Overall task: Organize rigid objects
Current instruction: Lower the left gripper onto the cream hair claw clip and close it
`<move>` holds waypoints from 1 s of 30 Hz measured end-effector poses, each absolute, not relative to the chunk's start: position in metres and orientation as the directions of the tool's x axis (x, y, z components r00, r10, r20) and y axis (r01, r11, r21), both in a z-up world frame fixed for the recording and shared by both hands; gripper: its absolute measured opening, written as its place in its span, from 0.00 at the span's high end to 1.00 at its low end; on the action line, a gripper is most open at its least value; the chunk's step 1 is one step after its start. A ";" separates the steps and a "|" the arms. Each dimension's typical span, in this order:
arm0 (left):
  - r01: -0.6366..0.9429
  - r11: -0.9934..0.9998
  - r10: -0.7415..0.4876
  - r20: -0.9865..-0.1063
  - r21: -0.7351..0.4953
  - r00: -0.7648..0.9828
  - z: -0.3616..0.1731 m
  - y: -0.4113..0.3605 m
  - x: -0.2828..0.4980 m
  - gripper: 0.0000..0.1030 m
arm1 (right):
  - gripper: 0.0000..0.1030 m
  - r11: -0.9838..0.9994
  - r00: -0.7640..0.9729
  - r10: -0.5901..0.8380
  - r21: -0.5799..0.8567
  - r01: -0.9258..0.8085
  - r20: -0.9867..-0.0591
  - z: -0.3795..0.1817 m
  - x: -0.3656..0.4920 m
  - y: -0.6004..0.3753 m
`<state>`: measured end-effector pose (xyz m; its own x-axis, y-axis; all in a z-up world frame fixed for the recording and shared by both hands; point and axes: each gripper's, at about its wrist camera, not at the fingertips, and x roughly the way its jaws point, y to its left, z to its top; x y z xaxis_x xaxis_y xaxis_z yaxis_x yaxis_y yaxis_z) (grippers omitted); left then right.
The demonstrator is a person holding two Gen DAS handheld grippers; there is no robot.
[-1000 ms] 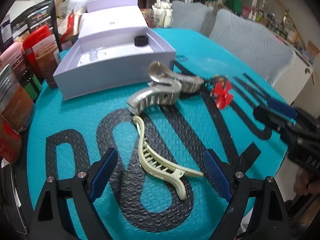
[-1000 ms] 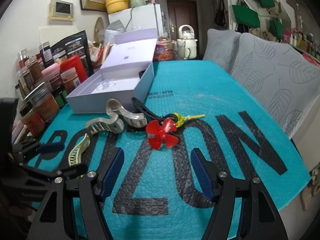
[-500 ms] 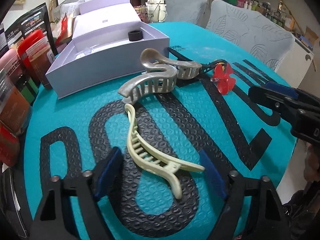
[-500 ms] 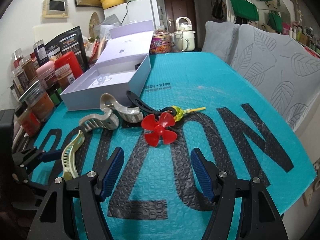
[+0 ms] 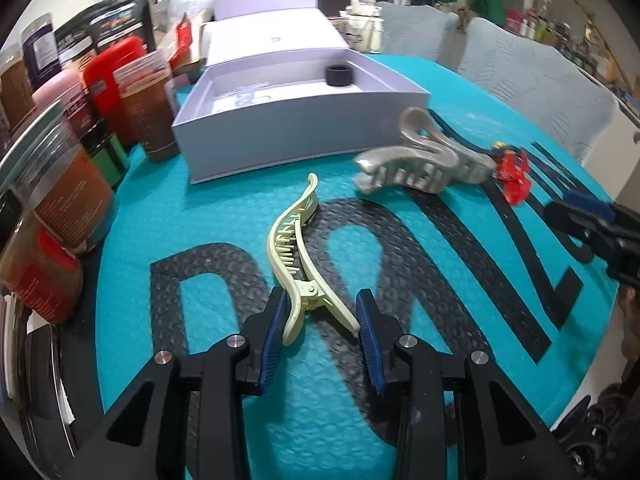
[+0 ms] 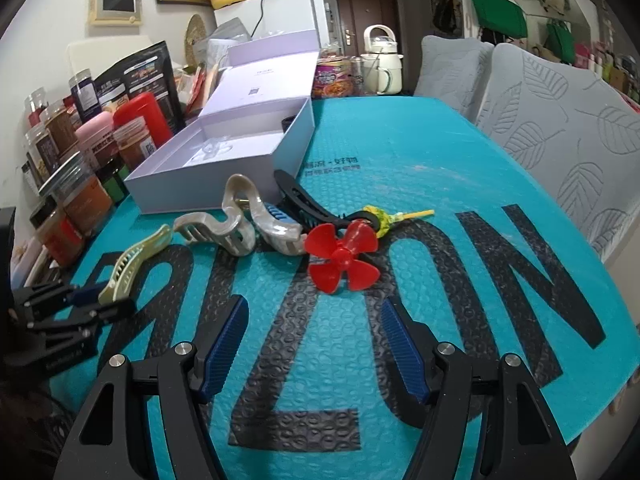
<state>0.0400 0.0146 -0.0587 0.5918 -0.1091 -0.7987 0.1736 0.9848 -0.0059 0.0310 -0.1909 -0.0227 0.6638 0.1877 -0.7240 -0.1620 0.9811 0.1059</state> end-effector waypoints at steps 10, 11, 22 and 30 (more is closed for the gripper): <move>0.126 0.991 -0.107 -0.792 -0.038 0.601 -0.062 0.022 0.065 0.43 | 0.33 0.984 0.648 0.178 0.114 -0.140 -0.740 -0.026 0.038 -0.194; 0.125 0.992 -0.102 -0.784 -0.031 0.612 -0.064 0.022 0.065 0.43 | 0.33 0.984 0.648 0.178 0.115 -0.139 -0.741 -0.026 0.038 -0.194; 0.246 0.966 -0.218 -0.778 -0.084 0.589 -0.053 0.013 0.049 0.74 | 0.33 0.984 0.636 0.176 0.153 -0.091 -0.752 -0.033 0.052 -0.205; 0.220 0.966 -0.247 -0.753 -0.139 0.610 -0.044 0.025 0.046 0.74 | 0.33 0.990 0.639 0.140 0.086 -0.114 -0.756 -0.039 0.063 -0.188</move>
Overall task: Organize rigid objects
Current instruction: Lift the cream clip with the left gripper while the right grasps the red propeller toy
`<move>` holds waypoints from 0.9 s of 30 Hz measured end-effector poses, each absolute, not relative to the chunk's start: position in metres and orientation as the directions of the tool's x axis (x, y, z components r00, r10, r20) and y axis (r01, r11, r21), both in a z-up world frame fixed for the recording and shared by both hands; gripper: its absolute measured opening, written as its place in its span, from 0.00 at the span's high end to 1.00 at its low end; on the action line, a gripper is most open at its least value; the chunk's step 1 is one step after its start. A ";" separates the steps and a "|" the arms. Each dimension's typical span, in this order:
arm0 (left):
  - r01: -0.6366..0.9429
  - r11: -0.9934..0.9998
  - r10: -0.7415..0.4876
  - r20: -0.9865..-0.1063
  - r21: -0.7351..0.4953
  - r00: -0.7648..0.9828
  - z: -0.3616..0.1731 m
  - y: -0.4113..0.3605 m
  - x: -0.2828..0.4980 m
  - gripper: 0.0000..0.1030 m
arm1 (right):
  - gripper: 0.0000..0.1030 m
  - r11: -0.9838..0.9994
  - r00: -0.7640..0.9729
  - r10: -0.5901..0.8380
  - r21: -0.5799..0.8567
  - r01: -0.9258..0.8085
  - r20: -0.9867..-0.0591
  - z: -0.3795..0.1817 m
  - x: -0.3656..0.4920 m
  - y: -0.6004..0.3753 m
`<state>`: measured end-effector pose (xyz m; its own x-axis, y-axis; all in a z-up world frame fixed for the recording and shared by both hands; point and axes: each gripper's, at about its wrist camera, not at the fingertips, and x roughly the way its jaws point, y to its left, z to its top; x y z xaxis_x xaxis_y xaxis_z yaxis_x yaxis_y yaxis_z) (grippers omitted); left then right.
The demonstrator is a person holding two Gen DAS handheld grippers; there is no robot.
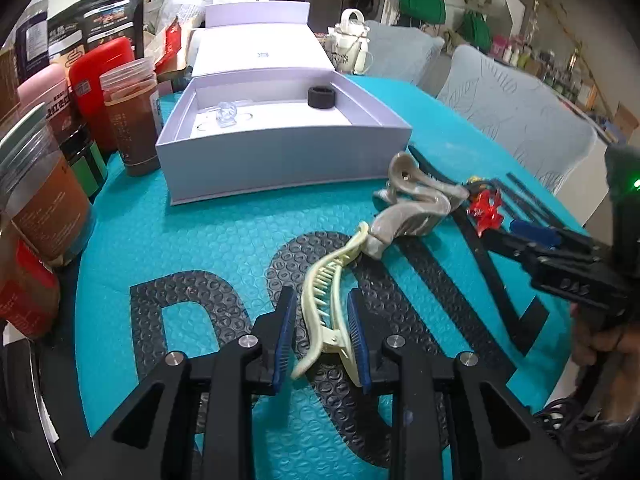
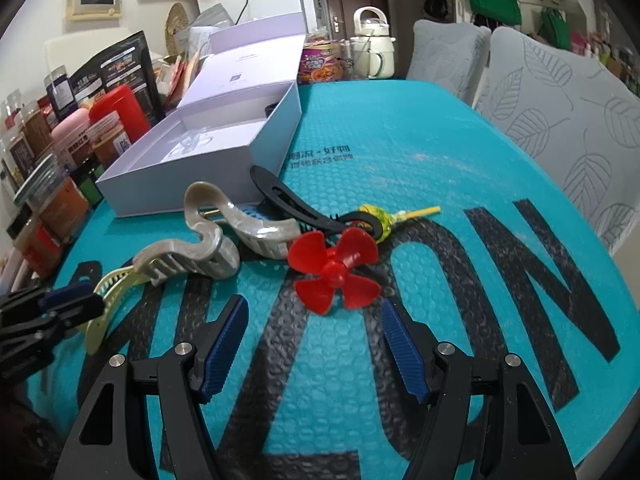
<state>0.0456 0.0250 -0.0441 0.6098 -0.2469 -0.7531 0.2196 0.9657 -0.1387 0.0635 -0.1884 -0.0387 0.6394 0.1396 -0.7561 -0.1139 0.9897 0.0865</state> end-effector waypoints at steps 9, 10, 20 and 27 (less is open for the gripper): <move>0.196 0.967 -0.249 -0.752 -0.162 0.610 -0.046 0.032 0.046 0.74 | 0.33 0.994 0.649 0.094 0.039 -0.099 -0.755 -0.043 0.077 -0.186; 0.198 0.967 -0.251 -0.753 -0.162 0.608 -0.046 0.031 0.047 0.74 | 0.33 0.994 0.650 0.092 0.034 -0.101 -0.754 -0.043 0.078 -0.185; 0.197 0.967 -0.248 -0.790 -0.163 0.561 -0.056 0.024 0.062 0.72 | 0.33 0.993 0.629 0.115 0.080 -0.084 -0.769 -0.048 0.084 -0.190; 0.203 0.976 -0.190 -0.770 -0.081 0.609 -0.057 0.015 0.062 0.79 | 0.33 0.993 0.633 0.121 0.088 -0.083 -0.765 -0.045 0.089 -0.193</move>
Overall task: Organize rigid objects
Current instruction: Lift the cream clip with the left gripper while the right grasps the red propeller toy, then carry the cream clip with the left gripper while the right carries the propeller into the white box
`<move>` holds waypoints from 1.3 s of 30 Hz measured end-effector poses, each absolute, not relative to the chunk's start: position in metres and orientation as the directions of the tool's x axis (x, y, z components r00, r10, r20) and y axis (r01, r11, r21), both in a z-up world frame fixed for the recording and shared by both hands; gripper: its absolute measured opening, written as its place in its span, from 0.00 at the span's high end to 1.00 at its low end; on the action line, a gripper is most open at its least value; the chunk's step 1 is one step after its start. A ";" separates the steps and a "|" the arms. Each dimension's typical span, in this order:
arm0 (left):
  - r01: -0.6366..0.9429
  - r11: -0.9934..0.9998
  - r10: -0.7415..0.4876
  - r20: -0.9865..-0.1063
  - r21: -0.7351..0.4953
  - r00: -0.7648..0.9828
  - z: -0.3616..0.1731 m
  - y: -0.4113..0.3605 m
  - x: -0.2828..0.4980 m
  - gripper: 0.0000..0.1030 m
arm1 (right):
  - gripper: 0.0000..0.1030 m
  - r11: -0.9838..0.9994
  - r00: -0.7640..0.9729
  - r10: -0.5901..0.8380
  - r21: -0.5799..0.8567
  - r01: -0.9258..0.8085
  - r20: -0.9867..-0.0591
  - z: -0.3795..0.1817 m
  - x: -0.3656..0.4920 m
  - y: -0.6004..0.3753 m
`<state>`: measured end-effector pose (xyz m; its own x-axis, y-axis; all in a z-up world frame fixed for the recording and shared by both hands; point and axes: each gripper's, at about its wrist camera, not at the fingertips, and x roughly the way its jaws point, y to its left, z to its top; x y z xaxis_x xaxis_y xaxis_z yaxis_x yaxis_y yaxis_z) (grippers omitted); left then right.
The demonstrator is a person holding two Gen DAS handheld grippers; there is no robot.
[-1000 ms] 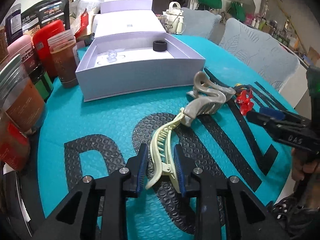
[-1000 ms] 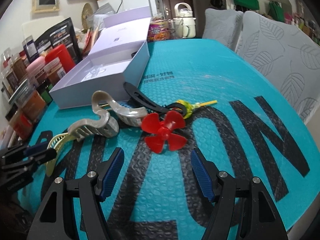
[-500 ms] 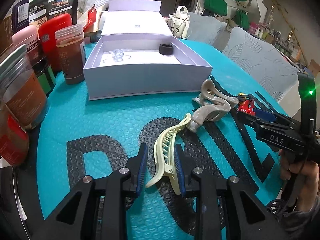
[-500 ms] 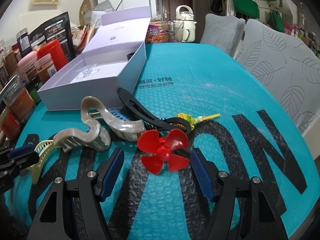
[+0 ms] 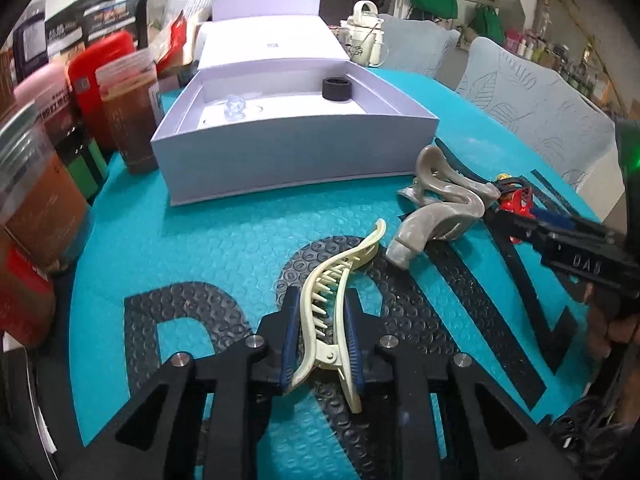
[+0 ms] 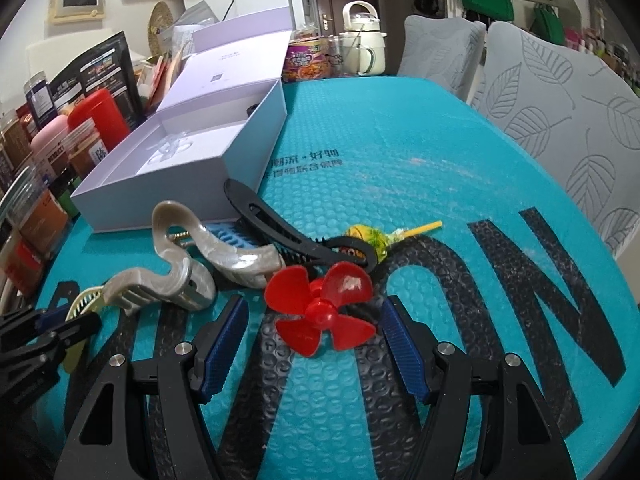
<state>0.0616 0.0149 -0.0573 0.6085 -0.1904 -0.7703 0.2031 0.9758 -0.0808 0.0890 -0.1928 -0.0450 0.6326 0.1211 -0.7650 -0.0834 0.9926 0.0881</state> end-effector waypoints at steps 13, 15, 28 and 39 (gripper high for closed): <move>0.176 0.975 -0.215 -0.773 -0.136 0.596 -0.056 0.024 0.056 0.79 | 0.58 0.987 0.644 0.146 0.070 -0.141 -0.751 -0.044 0.089 -0.181; 0.169 0.975 -0.215 -0.774 -0.141 0.596 -0.056 0.026 0.054 0.79 | 0.58 0.988 0.651 0.144 0.069 -0.139 -0.745 -0.042 0.086 -0.182; 0.152 0.979 -0.204 -0.758 -0.139 0.619 -0.050 0.029 0.036 0.79 | 0.58 0.980 0.640 0.187 0.102 -0.169 -0.745 -0.037 0.060 -0.177; 0.143 0.981 -0.194 -0.734 -0.133 0.650 -0.033 0.031 0.018 0.79 | 0.58 0.957 0.634 0.268 0.127 -0.260 -0.725 -0.020 0.037 -0.154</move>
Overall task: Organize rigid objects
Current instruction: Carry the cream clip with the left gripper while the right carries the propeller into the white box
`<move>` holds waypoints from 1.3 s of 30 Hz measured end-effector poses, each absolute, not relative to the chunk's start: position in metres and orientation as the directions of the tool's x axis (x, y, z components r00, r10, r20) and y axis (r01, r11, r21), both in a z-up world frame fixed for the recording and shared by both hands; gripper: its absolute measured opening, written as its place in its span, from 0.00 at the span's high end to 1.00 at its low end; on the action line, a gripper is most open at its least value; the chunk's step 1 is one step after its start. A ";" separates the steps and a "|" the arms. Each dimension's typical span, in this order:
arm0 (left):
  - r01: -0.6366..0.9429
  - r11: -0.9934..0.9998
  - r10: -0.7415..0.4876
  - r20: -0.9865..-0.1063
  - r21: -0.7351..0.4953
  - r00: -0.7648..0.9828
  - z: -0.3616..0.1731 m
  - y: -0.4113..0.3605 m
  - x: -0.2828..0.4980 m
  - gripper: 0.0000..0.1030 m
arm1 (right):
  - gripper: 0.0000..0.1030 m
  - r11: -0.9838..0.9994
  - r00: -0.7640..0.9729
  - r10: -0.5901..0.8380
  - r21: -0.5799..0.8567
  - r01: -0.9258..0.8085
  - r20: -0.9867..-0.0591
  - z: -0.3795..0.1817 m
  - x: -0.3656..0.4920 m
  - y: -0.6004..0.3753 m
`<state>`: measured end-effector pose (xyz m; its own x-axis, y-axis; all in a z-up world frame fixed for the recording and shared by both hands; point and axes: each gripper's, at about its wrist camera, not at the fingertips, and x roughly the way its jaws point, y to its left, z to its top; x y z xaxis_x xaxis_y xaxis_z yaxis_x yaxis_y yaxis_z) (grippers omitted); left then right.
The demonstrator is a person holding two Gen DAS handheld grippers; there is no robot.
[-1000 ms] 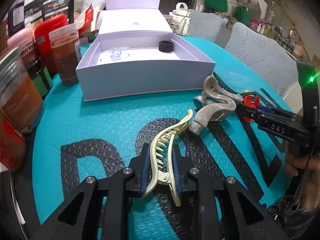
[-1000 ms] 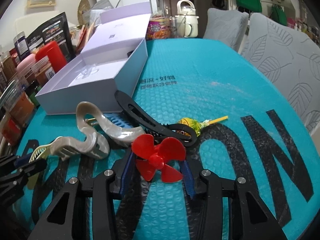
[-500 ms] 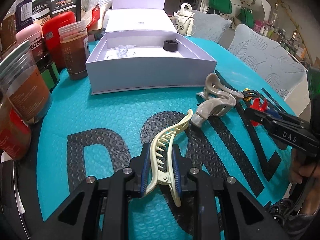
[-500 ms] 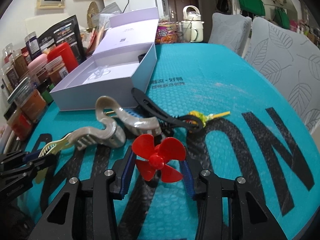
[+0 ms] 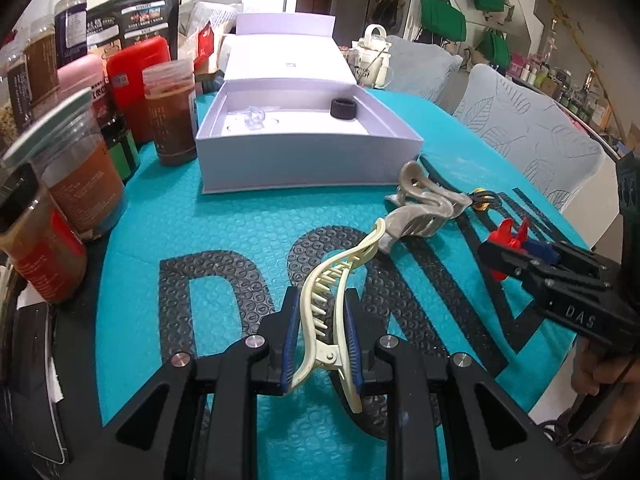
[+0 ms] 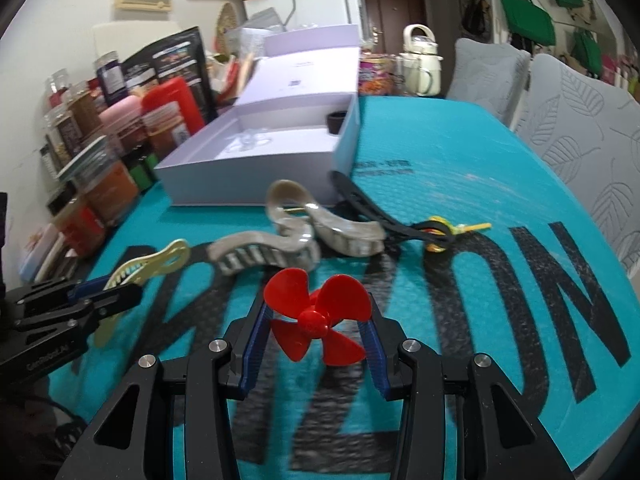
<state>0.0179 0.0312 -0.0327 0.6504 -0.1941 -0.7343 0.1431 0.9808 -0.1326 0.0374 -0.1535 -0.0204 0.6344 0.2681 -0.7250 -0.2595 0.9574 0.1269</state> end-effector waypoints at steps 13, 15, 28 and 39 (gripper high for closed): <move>0.169 0.978 -0.208 -0.684 -0.125 0.699 0.007 0.033 0.019 0.79 | 0.58 0.934 0.631 0.334 0.158 -0.319 -0.700 0.003 0.040 -0.133; 0.172 0.978 -0.207 -0.675 -0.120 0.708 0.014 0.034 0.022 0.79 | 0.58 0.929 0.630 0.349 0.170 -0.328 -0.694 0.007 0.044 -0.131; 0.180 0.978 -0.207 -0.619 -0.106 0.758 0.050 0.039 0.049 0.79 | 0.58 0.915 0.657 0.372 0.142 -0.377 -0.656 0.041 0.073 -0.116; 0.191 0.978 -0.203 -0.576 -0.081 0.792 0.078 0.042 0.080 0.79 | 0.58 0.899 0.666 0.401 0.131 -0.418 -0.629 0.065 0.104 -0.109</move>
